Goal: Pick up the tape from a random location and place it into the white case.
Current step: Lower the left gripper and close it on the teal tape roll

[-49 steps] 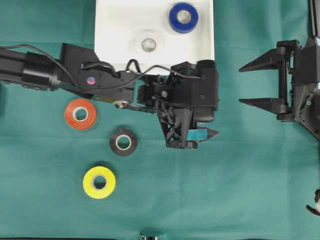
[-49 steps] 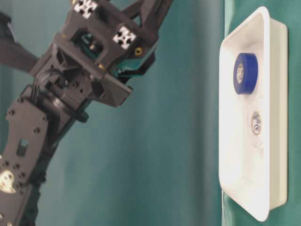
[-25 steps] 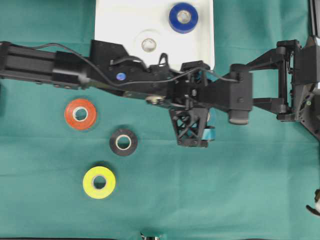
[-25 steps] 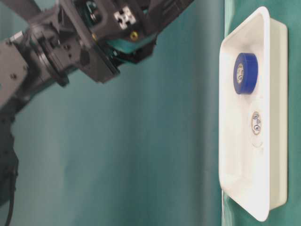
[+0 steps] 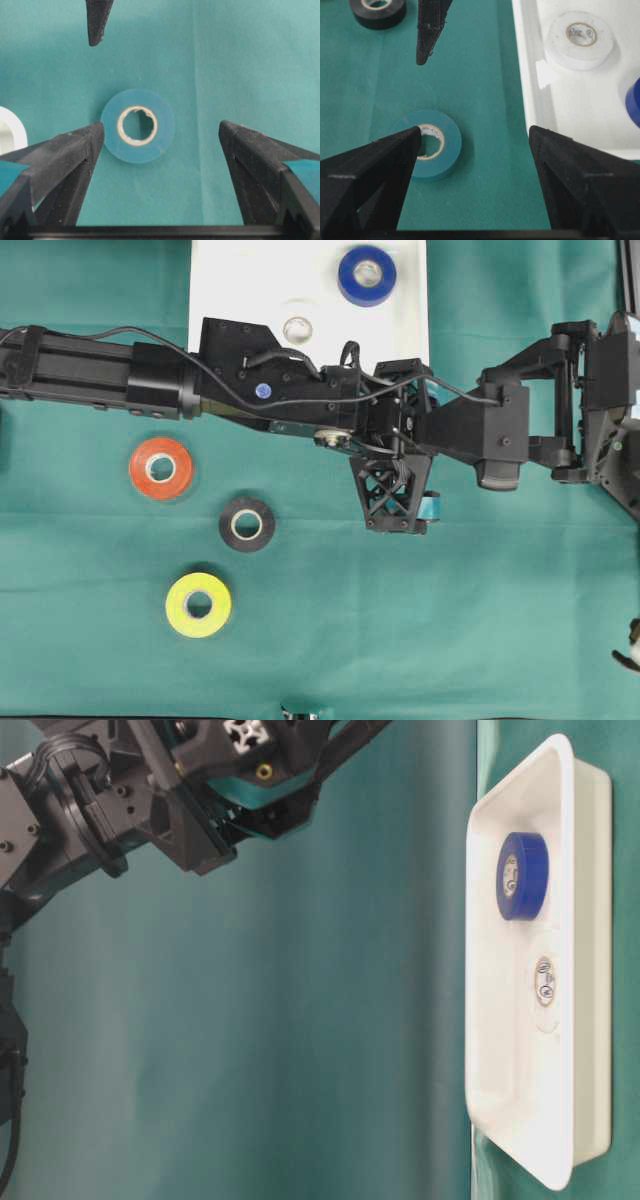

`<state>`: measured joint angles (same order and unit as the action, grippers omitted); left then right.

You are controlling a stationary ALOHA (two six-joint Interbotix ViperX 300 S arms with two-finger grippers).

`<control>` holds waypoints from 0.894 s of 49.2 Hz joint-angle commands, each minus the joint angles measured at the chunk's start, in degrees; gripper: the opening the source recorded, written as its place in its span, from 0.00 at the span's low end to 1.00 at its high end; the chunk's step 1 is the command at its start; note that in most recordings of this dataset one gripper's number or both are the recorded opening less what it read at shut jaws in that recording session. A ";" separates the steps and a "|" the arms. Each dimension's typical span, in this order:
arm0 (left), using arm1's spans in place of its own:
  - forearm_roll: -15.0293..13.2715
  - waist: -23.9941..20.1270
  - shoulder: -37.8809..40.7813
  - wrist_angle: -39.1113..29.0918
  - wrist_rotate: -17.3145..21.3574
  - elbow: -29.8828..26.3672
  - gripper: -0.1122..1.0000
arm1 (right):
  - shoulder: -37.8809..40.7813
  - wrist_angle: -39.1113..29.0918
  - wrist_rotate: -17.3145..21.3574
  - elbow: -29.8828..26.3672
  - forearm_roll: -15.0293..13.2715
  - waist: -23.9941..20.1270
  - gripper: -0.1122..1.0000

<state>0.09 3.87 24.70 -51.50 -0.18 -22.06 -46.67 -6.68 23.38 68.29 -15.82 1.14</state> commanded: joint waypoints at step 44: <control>0.18 0.18 3.78 15.64 -0.62 11.87 0.95 | 0.53 0.35 0.00 -1.14 0.00 0.62 0.84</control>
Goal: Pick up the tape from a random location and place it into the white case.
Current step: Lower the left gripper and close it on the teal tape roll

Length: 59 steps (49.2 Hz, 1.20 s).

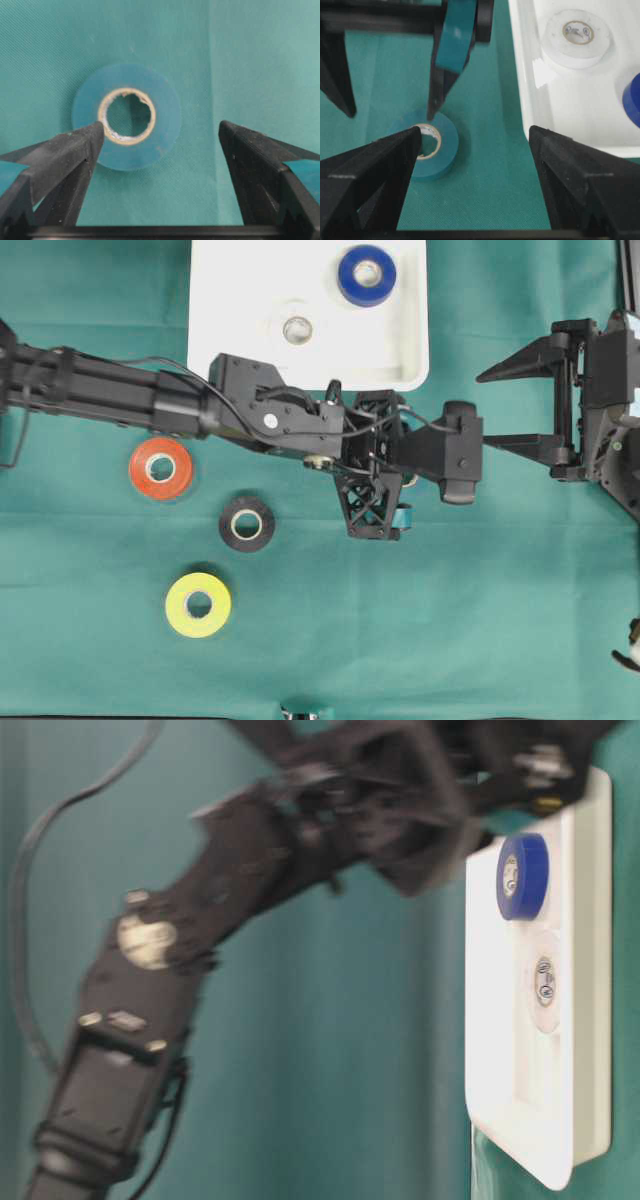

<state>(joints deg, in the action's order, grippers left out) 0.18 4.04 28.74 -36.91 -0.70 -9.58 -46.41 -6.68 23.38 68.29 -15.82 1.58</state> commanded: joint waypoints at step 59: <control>-0.09 0.00 5.89 4.04 -0.18 -0.62 0.95 | 1.23 0.35 -0.09 -1.14 0.00 0.53 0.84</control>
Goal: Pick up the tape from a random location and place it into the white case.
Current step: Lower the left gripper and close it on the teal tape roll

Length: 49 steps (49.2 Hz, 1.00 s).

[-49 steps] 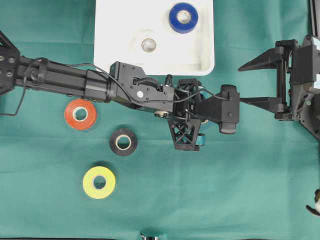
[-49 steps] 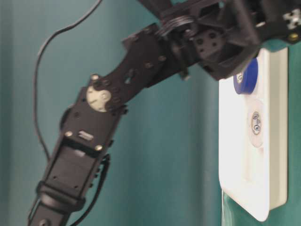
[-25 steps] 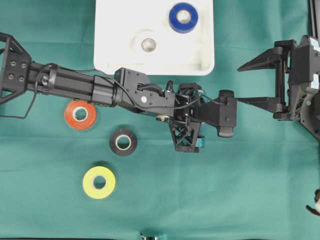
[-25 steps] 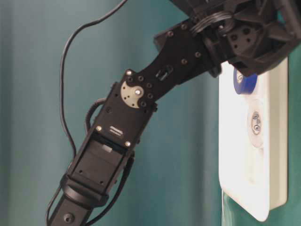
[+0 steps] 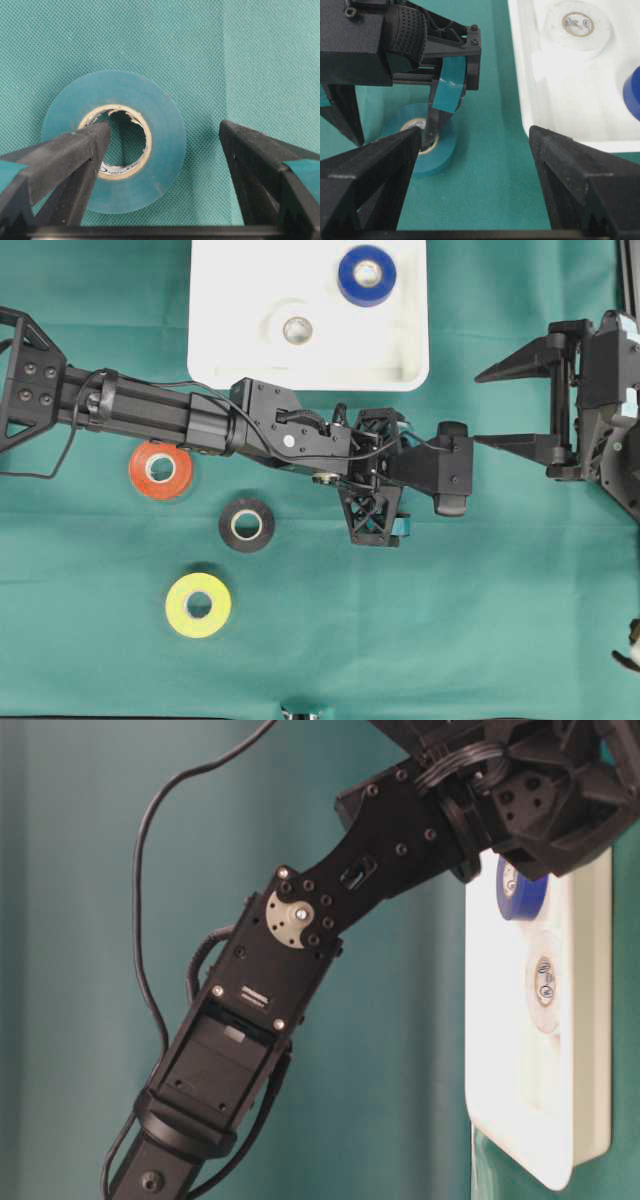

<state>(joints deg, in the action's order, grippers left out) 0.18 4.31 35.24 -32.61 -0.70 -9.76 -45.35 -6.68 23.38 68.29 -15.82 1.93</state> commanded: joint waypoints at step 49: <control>-0.35 -0.18 -0.70 -1.32 -0.26 -0.44 0.31 | 0.26 0.44 0.00 -1.14 0.00 0.18 0.84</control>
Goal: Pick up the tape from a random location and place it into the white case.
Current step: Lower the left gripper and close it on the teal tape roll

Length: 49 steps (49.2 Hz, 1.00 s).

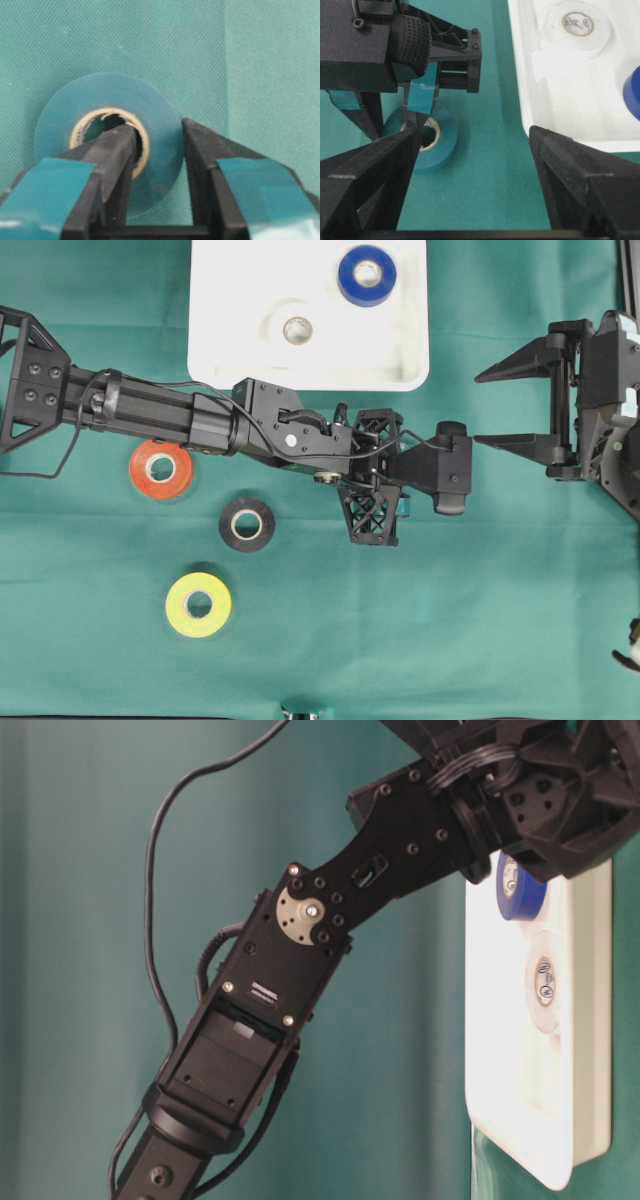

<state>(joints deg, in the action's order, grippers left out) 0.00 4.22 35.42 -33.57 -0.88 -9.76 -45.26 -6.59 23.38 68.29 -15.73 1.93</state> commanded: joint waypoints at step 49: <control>0.18 0.09 -17.93 -12.30 0.53 -5.10 0.31 | 0.18 0.18 0.00 -1.32 -0.09 0.18 0.84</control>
<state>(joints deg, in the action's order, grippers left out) -0.09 4.22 21.09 -44.65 -0.53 -11.87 -45.26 -6.59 23.38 68.29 -15.73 2.02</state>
